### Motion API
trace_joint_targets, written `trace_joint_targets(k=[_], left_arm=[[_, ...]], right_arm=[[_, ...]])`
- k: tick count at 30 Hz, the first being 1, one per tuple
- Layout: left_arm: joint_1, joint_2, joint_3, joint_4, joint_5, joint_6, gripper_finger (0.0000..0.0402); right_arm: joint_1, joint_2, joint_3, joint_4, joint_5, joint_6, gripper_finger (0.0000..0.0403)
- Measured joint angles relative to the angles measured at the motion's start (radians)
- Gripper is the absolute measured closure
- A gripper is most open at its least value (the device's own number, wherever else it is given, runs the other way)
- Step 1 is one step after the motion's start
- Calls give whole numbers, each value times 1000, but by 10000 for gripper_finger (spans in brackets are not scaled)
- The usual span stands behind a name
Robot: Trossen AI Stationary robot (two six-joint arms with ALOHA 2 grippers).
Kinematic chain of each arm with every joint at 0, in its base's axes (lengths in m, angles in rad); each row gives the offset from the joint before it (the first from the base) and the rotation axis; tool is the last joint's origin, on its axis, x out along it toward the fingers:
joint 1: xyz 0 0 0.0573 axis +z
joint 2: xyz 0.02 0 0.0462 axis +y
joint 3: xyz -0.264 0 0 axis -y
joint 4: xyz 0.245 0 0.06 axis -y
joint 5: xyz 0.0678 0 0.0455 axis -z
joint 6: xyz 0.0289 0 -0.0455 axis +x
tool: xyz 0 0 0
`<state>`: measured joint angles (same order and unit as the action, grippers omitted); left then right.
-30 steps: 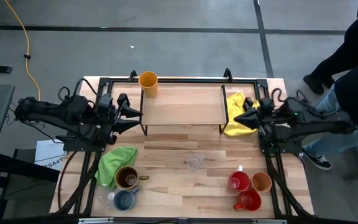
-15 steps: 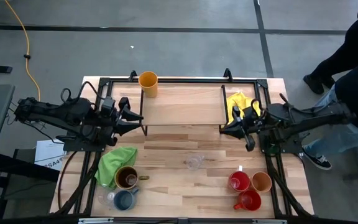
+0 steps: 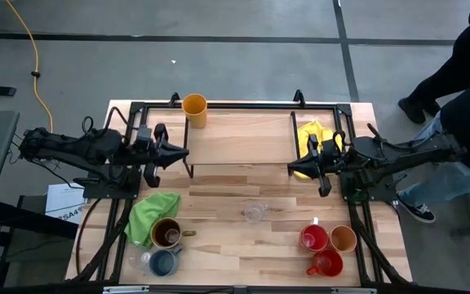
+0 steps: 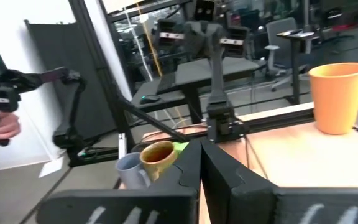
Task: Stack small to large cups/mugs on shelf
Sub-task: Put the orange cup on the shelf
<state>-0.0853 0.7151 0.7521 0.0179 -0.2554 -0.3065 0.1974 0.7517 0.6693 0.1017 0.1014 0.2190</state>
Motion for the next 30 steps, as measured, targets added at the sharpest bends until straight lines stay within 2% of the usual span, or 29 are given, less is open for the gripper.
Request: trace_joint_targets(k=[19,23,30], left_arm=[[0,-6,0,2,2,11,401],[0,-7,0,2,2,11,401],[0,-7,0,2,2,10,402]], right_arm=[[0,0,-1,-15,0,74,398],[0,0,-1,-28,8,116,358],[0,2,-1,-116,87,166,233]])
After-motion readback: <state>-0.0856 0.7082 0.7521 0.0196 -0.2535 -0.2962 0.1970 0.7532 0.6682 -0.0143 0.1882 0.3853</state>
